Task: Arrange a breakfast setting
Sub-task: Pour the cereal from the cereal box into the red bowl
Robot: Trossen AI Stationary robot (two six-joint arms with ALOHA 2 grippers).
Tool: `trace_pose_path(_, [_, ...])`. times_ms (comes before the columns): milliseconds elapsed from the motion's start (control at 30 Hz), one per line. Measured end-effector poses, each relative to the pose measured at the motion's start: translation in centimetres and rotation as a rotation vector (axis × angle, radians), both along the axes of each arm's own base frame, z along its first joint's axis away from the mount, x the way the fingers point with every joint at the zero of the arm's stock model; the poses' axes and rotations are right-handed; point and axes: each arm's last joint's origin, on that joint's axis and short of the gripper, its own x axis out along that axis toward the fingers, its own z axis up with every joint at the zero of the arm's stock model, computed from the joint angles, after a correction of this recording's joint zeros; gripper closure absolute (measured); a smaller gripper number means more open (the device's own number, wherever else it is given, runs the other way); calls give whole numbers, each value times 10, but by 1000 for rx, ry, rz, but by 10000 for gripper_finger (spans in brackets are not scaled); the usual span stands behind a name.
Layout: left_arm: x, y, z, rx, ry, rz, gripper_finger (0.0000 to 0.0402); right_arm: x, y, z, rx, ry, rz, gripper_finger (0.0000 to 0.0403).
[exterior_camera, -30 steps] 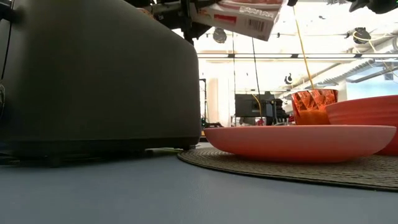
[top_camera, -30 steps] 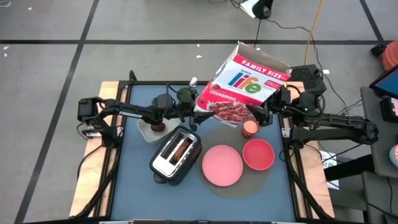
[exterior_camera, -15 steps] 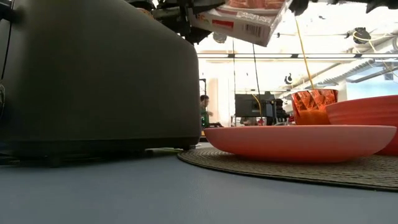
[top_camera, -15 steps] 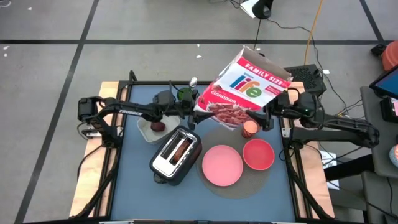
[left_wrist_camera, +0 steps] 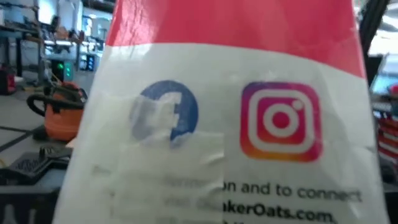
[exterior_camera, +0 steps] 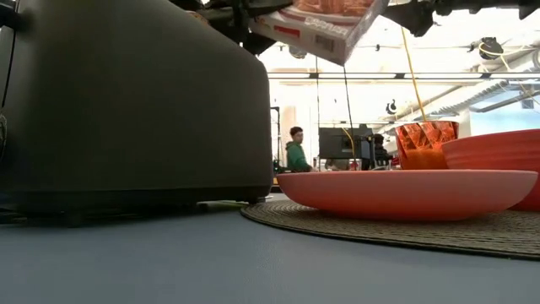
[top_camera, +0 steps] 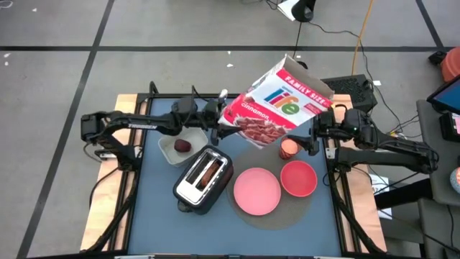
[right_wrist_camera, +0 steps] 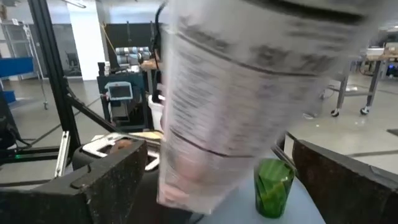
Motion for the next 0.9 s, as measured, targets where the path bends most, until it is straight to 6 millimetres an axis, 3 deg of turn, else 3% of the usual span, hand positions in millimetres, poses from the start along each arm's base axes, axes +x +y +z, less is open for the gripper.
trace_pose_path(467, [-54, -19, 46, 92, 104, -17, 122, -9, 0, -8, 29, 87, -65, 9])
trace_pose_path(733, [-70, -35, 52, 103, 159, -61, 122, -13, -2, -9, 11, 95, -190, 9])
trace_pose_path(900, [-68, -42, 50, 101, 174, -90, 122, -13, -2, -8, 14, 89, -190, 9])
